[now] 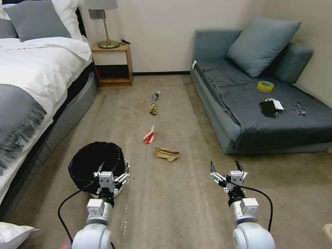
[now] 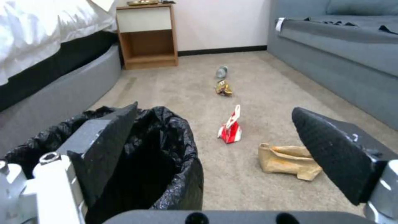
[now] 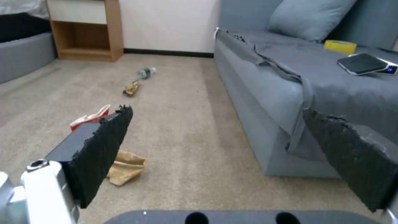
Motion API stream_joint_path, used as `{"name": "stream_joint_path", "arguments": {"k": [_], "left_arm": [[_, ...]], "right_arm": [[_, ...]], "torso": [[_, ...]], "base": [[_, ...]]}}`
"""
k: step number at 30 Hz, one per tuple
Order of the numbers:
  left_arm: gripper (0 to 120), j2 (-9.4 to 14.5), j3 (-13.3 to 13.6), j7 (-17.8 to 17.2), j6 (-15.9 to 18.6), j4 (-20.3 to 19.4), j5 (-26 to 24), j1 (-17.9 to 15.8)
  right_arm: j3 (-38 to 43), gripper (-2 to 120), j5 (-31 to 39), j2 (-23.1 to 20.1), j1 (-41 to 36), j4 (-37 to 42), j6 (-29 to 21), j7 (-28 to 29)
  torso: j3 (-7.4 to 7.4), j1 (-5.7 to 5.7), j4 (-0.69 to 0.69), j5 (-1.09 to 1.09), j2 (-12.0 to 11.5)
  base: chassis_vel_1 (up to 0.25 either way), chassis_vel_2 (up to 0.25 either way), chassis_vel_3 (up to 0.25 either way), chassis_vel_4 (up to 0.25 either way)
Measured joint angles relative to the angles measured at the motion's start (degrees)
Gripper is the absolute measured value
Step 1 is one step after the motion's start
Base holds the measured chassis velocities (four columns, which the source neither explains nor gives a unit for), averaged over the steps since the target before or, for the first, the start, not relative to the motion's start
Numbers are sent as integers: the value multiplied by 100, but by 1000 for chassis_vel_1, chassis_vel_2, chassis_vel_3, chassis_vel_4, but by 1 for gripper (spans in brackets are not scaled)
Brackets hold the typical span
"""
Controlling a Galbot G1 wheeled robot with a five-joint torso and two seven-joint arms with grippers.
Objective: Pick up the trash bin, then pick up the garbage on the floor and place it into the trash bin.
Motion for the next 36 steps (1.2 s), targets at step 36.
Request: {"name": "stream_joint_path", "arguments": {"k": [36], "left_arm": [[100, 0, 0, 0, 0, 0, 0, 0]], "right_arm": [[0, 100, 0, 0, 0, 0, 0, 0]], "torso": [[0, 0, 0, 0, 0]], "base": [[0, 0, 0, 0]]}}
